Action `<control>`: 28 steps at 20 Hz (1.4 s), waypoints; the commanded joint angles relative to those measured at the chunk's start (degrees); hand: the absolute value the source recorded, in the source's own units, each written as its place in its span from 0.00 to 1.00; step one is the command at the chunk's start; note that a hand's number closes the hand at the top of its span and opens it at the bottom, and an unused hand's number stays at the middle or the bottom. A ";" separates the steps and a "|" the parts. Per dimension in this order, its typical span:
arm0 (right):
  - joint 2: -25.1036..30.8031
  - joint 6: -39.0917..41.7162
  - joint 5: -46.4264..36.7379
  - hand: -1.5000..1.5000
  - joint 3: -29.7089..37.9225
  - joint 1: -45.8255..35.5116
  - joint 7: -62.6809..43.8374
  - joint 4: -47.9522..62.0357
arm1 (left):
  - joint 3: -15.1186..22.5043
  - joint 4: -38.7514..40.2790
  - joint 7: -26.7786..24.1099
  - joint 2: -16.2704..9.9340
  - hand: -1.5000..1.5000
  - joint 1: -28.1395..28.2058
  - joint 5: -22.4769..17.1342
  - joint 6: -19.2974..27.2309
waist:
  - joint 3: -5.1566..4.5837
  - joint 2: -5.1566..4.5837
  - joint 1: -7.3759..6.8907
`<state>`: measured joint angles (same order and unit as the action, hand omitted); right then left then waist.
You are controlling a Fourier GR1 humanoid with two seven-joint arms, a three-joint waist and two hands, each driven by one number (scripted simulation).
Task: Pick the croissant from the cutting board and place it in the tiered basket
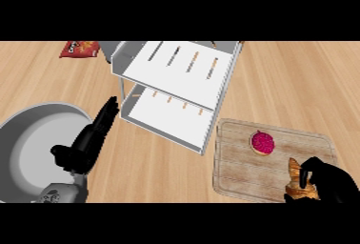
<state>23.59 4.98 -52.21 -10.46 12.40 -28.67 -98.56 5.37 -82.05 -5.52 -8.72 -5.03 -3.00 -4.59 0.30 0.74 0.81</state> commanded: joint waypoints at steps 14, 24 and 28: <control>-9.36 -3.89 3.35 1.00 0.13 -1.16 -9.69 -35.99 | -0.87 3.42 1.77 0.84 0.50 -0.82 0.66 0.00 | -0.38 -0.65 -0.09; -17.68 10.67 0.28 1.00 -2.88 -38.52 -36.17 -30.04 | -1.35 2.59 0.00 0.44 0.50 0.65 0.68 -1.61 | -0.48 -0.77 -2.16; -19.88 13.11 2.89 1.00 2.58 -50.98 -37.90 -17.72 | -1.04 3.29 1.99 1.30 0.50 -2.67 0.91 -1.57 | -0.43 -0.89 -1.80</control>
<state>6.21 13.88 -49.90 -10.08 -26.93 -58.72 -124.14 5.01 -81.46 -3.96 -7.23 -6.96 -1.63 -5.38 0.33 0.30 -0.96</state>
